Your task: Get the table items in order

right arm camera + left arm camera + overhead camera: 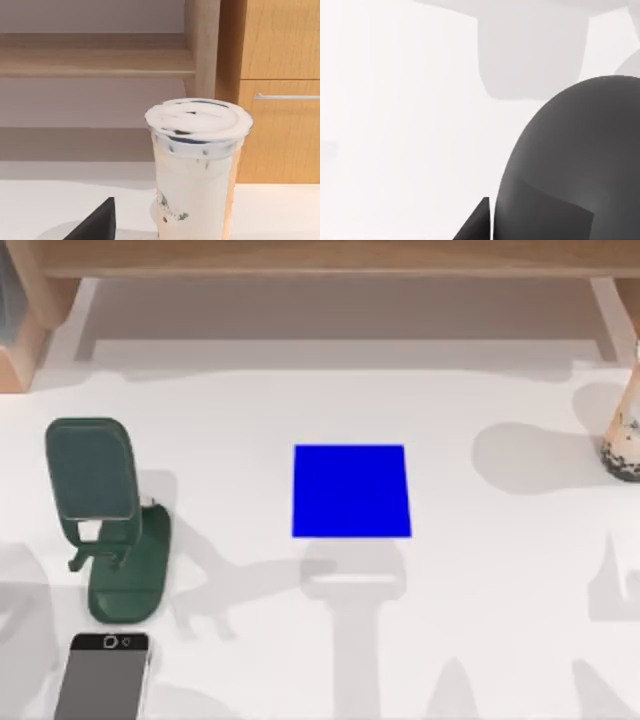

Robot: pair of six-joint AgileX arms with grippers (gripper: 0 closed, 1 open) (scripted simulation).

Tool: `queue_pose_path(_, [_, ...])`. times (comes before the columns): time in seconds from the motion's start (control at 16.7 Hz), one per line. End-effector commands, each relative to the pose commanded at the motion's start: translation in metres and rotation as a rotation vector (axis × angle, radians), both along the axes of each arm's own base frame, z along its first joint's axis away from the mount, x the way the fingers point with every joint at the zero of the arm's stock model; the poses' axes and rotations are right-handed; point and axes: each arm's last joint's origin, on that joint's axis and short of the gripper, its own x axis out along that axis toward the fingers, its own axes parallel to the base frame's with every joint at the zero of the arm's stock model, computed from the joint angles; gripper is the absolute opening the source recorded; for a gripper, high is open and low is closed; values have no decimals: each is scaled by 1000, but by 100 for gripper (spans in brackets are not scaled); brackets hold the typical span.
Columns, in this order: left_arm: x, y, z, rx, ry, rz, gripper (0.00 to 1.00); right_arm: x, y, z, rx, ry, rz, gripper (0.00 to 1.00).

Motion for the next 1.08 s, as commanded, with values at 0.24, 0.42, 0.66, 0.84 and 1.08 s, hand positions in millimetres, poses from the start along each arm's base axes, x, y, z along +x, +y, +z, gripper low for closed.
queue_pose_path(0.24, [9, 1, 8, 14, -12, -71, 0, 0, 0, 0, 0, 0, 0, 100])
queue_pose_path(0.42, [32, 0, 28, 50, -40, -253, 0, 0, 0, 0, 0, 0, 0, 100])
queue_pose_path(0.66, [78, -15, 60, 115, -75, -645, 0, 0, 0, 0, 0, 0, 0, 100])
queue_pose_path(0.84, [120, -43, 77, 162, -88, -1017, 0, 0, 0, 0, 0, 0, 0, 100])
queue_pose_path(1.08, [173, -110, 78, 202, -87, -1564, 0, 0, 0, 0, 0, 0, 0, 100])
